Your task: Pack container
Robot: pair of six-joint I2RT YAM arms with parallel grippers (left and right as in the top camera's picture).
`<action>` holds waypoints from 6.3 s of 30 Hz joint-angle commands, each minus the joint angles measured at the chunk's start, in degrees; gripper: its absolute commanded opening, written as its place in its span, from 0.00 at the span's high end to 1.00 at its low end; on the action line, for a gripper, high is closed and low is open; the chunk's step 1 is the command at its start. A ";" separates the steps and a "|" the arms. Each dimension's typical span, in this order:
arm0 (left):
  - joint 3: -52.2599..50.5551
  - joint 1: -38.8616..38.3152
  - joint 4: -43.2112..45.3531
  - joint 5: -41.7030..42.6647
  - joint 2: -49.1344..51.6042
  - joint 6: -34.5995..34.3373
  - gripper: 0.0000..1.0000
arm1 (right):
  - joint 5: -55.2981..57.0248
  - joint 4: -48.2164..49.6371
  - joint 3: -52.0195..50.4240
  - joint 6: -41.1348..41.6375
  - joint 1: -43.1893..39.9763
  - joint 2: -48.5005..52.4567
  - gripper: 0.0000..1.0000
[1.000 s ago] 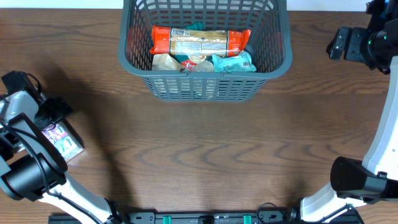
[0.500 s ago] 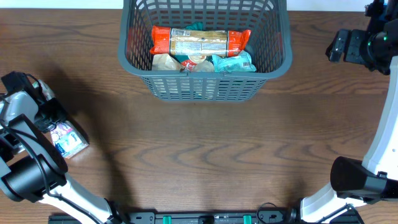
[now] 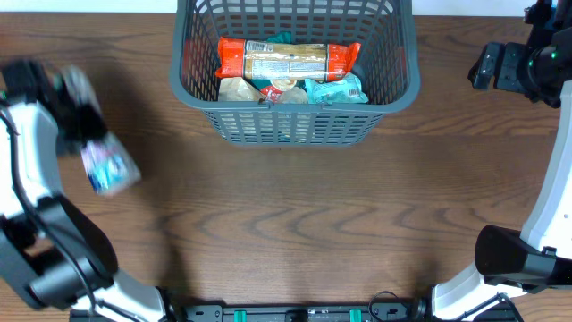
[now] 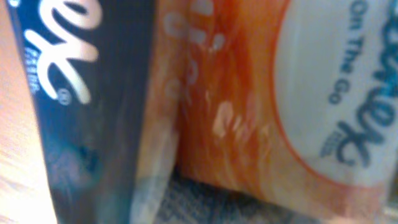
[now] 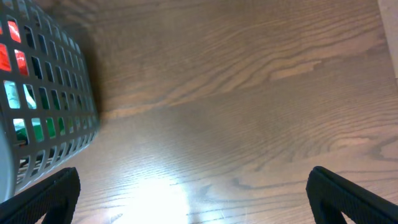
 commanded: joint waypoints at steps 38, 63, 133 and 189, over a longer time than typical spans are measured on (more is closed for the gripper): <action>28.76 -47.91 22.51 -2.97 18.93 74.47 0.94 | -2.19 -1.33 -0.02 -0.26 -0.52 0.42 0.01; 27.80 -46.51 24.22 -3.21 20.24 60.48 0.02 | -2.19 -1.25 -0.02 -0.33 -0.52 0.42 0.01; -45.35 -31.19 16.63 -18.62 -65.31 9.90 0.01 | 4.26 22.18 -78.82 1.86 13.31 -74.62 0.01; -45.35 -31.19 16.63 -18.62 -65.31 9.92 0.01 | 0.22 95.97 -132.69 -5.29 14.97 -103.49 0.01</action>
